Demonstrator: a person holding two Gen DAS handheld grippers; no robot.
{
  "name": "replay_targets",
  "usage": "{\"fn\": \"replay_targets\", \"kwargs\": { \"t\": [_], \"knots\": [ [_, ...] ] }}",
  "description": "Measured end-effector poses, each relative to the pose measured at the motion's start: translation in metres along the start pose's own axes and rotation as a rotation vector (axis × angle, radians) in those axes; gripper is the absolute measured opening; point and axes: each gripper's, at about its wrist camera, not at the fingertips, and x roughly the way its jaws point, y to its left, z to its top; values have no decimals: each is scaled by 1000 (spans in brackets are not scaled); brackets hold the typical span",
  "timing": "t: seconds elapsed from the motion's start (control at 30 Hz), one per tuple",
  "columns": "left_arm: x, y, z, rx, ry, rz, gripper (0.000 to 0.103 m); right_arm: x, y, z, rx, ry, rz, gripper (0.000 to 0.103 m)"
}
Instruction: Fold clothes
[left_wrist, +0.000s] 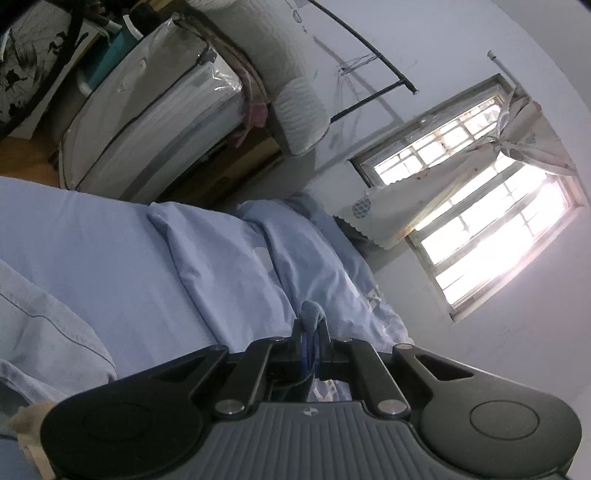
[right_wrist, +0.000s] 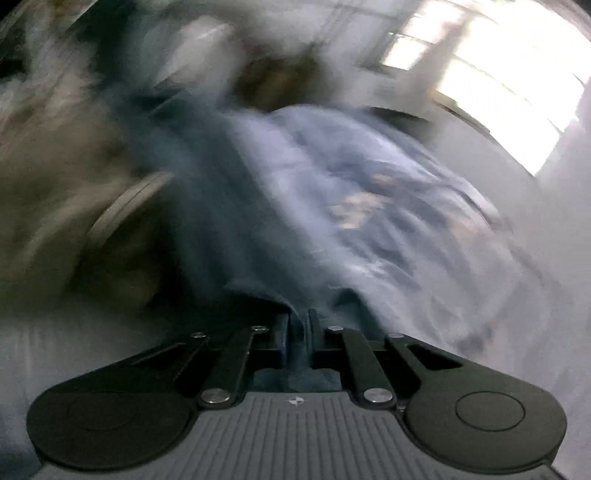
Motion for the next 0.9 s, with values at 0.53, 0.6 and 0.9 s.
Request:
{"fn": "replay_targets", "kwargs": {
  "t": [0.53,0.6,0.9],
  "knots": [
    [7,3,-9,-6,56,-27,1,-11,-80,3,303,15,8,10],
    [7,3,-10,5,67,-28,1,-11,-70,3,196,64,31,13],
    [7,11,-16,14,68,-33,1,-8,3,-14,-455,132,83,46]
  ]
}}
